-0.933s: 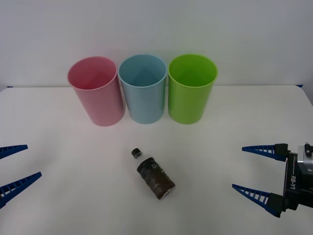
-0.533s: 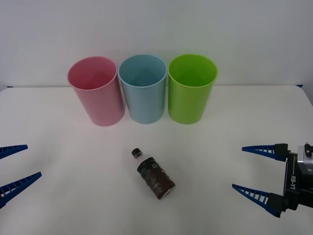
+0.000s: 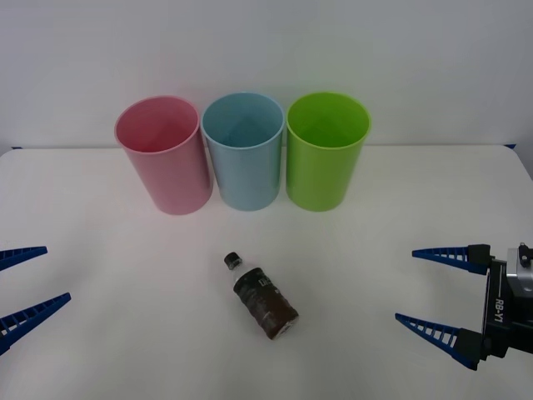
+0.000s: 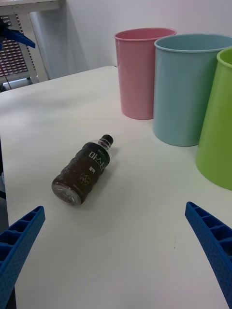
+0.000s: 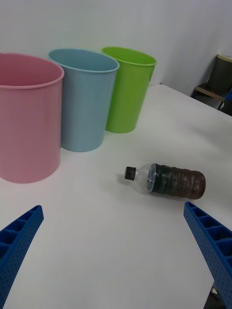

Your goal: Put cans in the blue bin and PET bottles in the pink bin and trash in the green bin.

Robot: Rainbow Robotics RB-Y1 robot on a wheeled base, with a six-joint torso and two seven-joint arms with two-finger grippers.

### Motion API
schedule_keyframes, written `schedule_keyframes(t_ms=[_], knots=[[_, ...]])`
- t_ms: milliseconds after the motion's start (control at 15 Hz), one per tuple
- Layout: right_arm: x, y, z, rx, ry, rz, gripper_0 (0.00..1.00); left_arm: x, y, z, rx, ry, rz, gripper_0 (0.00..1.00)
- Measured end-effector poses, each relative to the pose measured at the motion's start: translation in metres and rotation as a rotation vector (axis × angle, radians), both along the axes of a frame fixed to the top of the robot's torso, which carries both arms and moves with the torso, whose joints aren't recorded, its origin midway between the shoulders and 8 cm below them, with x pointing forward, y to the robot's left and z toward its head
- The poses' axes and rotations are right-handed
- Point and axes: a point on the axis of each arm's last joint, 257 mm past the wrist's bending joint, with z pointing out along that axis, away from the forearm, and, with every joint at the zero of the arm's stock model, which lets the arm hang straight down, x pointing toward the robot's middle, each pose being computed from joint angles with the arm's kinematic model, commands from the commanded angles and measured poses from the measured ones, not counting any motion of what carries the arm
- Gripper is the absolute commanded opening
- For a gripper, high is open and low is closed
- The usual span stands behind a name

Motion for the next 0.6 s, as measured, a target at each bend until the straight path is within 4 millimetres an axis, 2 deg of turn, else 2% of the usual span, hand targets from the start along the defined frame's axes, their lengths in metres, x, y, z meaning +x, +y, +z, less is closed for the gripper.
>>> schedule_keyframes(t_ms=[267, 400, 600], knots=[[0.000, 0.000, 0.000, 0.000, 0.000, 0.000, 1.00, 0.000, 0.000, 0.000, 0.000, 0.000, 0.000, 1.00], [-0.005, 0.006, -0.010, 0.019, 0.026, -0.002, 1.00, 0.000, 0.000, 0.000, 0.000, 0.000, 0.000, 1.00], [-0.006, 0.011, 0.002, -0.015, 0.006, 0.008, 1.00, 0.000, 0.000, 0.000, 0.000, 0.000, 0.000, 1.00]])
